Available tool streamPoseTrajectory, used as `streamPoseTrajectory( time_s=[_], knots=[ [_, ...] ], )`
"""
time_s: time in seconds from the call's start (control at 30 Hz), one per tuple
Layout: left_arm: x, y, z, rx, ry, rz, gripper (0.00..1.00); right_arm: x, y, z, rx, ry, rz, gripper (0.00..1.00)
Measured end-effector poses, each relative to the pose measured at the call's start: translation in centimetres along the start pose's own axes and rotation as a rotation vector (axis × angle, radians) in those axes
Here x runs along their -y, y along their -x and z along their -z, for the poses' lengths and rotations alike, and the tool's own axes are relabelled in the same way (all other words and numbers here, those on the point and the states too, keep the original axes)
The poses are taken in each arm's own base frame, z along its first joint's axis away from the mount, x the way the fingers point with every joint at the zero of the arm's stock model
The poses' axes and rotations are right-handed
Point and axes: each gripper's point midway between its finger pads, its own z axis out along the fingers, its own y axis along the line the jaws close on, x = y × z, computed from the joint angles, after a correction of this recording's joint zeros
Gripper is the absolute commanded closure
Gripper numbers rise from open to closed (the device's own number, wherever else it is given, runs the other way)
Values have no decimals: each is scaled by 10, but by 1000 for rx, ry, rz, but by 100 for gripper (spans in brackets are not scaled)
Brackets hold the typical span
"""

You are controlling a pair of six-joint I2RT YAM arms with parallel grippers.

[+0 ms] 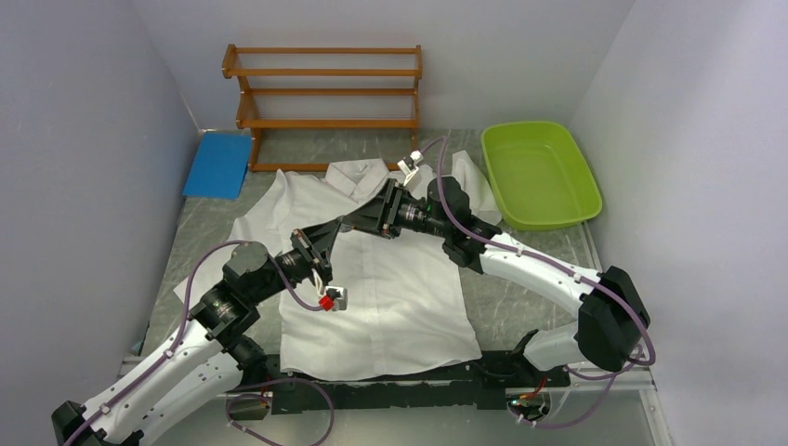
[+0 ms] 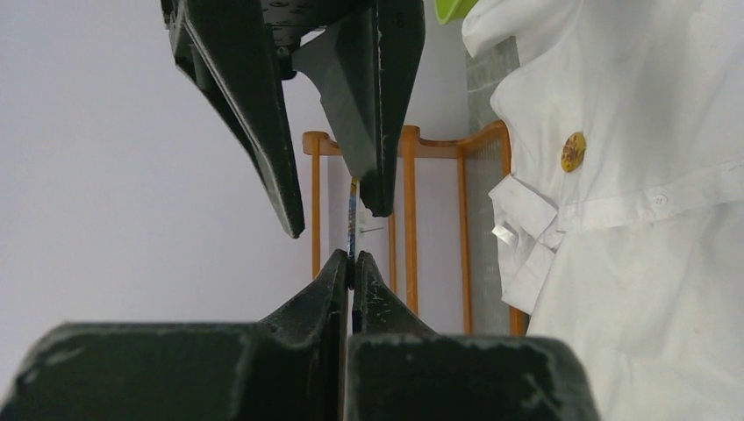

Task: Pin the brooch onto the clothing
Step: Adjust the brooch.

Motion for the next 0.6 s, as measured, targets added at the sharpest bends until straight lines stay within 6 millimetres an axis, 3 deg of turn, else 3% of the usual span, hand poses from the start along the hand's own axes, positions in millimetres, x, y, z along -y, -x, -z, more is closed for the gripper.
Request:
streamPoseTrajectory(
  time_s=[0.33, 0.5, 0.53, 0.6],
  knots=[
    [0, 0, 0, 1, -2, 0, 97, 5, 3, 1, 20, -30, 5, 100],
    [0, 1, 0, 1, -2, -4, 94, 4, 4, 2, 29, -32, 1, 100],
    [0, 1, 0, 2, -2, -4, 84, 4, 4, 2, 29, -31, 4, 100],
    [1, 1, 0, 2, -3, 3, 7, 5, 4, 2, 28, -31, 21, 100]
  ],
)
